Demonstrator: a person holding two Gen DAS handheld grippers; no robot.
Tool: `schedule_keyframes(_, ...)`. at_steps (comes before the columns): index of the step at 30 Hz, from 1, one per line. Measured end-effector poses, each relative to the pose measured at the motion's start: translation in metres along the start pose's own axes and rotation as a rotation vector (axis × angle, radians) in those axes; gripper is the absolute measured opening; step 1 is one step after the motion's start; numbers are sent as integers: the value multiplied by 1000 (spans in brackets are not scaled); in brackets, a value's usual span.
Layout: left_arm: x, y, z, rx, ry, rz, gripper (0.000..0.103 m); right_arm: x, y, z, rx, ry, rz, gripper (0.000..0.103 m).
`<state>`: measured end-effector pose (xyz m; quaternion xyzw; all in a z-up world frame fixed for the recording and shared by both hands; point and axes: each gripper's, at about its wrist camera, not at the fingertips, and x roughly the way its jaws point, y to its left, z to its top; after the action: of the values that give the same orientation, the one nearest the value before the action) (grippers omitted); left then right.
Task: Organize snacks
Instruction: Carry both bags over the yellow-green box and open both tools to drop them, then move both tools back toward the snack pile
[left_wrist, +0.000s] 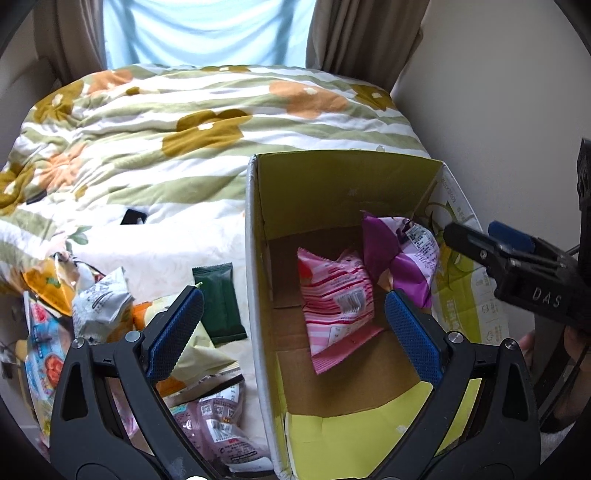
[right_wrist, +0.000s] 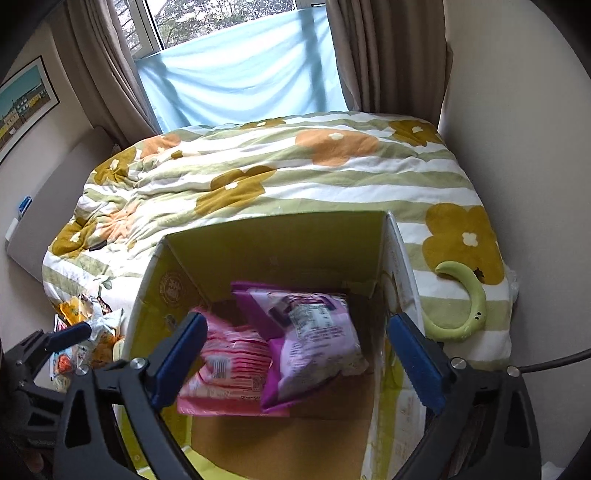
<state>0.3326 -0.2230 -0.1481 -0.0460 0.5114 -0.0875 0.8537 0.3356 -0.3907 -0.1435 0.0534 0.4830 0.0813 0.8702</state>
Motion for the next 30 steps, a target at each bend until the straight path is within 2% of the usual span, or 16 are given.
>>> schedule_keyframes(5,-9,-3,-4,7,-12,0,98,-11,-6,-15,27,24,9,98)
schedule_keyframes(17,-53,-2,-7,-2,-82,37,98,-48,0,-16,-1,-70,23,98)
schedule_keyframes(30,-133,48,-44,-32,-193,49,98,-104,43,-43,-31,-171,59,98)
